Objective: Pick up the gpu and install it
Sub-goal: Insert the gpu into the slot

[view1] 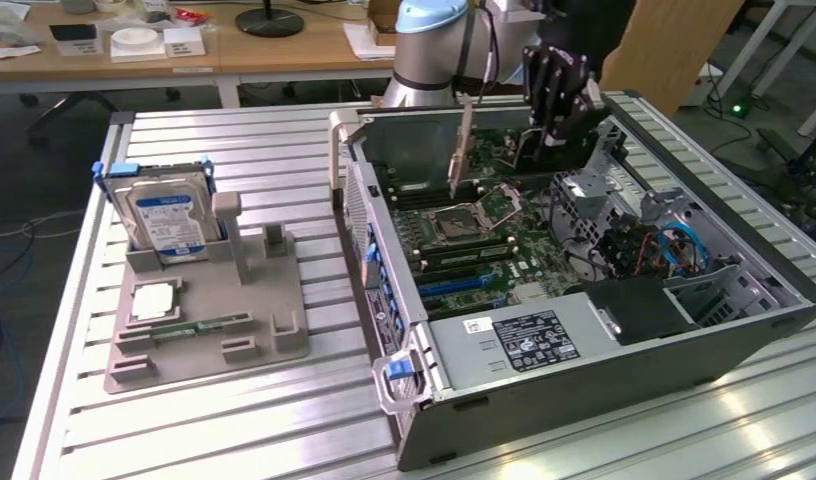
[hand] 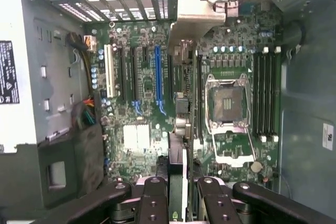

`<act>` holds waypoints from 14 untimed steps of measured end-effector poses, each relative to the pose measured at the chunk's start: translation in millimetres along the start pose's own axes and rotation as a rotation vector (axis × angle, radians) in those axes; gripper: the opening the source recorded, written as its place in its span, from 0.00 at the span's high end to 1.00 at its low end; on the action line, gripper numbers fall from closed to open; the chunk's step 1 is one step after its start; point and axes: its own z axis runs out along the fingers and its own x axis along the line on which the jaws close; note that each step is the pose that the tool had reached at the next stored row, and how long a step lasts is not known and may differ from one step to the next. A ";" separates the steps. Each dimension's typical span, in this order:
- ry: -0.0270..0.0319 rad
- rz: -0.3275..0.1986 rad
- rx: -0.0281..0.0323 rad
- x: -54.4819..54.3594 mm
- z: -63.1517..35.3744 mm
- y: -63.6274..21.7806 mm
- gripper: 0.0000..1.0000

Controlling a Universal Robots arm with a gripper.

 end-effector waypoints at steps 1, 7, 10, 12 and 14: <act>-0.0004 0.000 0.0000 0.1 1.1 3.1 0.73; -0.0255 0.001 -0.0015 3.3 5.1 9.0 0.73; -0.0265 0.002 -0.0014 6.3 7.5 10.3 0.73; -0.0262 0.001 -0.0016 7.1 10.4 13.3 0.73; -0.0262 0.003 -0.0016 7.4 13.7 18.2 0.73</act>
